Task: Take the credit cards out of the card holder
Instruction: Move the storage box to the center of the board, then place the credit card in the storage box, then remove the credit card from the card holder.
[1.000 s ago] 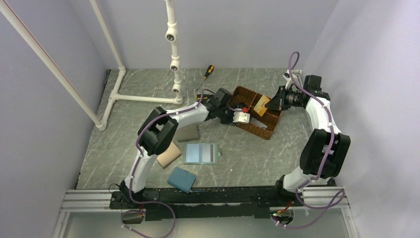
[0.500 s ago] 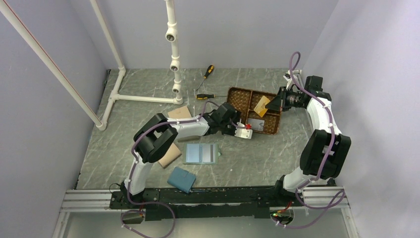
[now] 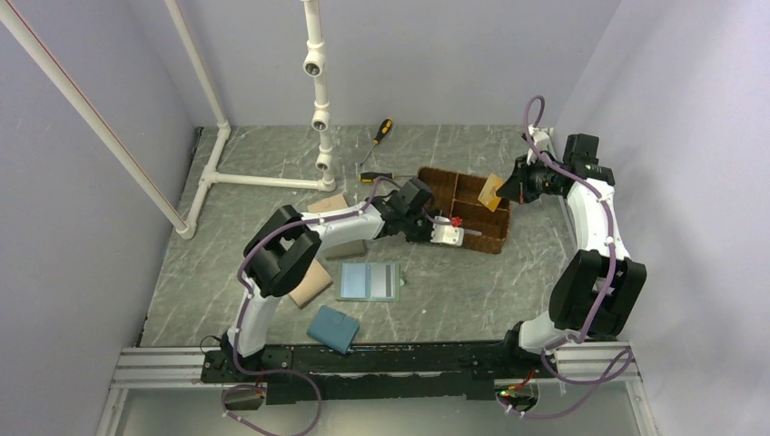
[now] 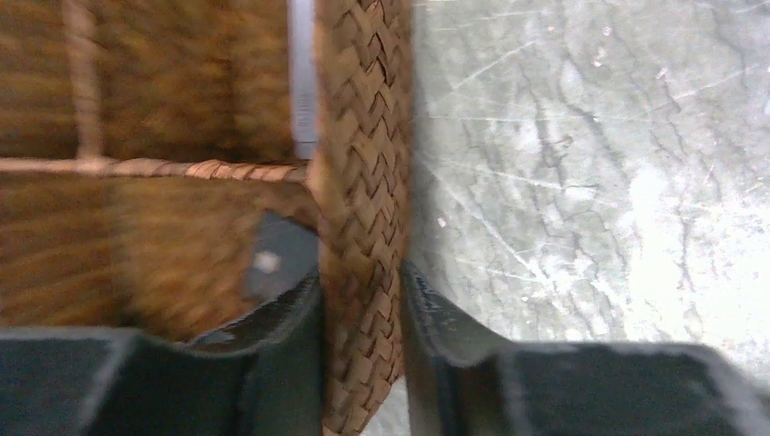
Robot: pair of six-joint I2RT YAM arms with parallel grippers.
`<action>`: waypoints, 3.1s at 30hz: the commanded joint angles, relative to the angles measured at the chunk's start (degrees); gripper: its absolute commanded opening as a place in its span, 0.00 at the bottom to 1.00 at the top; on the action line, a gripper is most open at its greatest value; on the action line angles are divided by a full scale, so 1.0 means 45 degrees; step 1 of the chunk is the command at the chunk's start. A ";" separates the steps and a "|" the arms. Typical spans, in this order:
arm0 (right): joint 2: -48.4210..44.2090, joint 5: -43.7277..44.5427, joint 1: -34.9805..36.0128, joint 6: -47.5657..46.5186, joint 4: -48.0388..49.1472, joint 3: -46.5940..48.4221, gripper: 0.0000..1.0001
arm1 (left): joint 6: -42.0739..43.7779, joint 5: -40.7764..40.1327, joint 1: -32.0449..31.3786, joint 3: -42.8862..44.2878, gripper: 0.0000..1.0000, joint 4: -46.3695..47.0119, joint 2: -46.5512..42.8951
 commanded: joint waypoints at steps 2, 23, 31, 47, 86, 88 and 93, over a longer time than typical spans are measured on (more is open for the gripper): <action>-0.0280 0.1300 0.0056 -0.0734 0.0412 0.0789 0.00 | -0.0929 0.0925 0.0399 0.1075 0.50 -0.0984 -0.0071; 0.5593 0.7660 0.3811 -0.9368 -0.6476 0.8085 0.00 | -0.8193 -0.0428 0.0765 -0.4534 0.83 0.1403 -0.8157; 0.7032 1.0912 0.4855 -0.9426 -0.6870 0.8983 0.02 | -1.0172 -0.0389 0.0763 -0.8394 0.83 0.1384 -1.2641; 0.7547 1.3684 0.5415 -0.5570 -0.3376 1.0577 0.41 | -1.3009 -0.0180 0.0768 -1.0045 0.87 0.1464 -1.4453; -0.4735 -0.4998 0.2479 0.0995 0.5627 -0.4991 0.99 | -2.0795 -0.4134 0.0477 -0.9833 0.90 -0.1644 -1.1695; -0.4648 -0.4915 0.2479 0.0914 0.5440 -0.4889 0.99 | -2.0830 -0.4152 0.0486 -0.9818 0.91 -0.1770 -1.1879; -0.4307 -0.4755 0.2488 0.0106 0.4670 -0.4584 0.99 | -2.0783 -0.5419 0.0508 -1.0126 0.97 -0.1705 -1.2549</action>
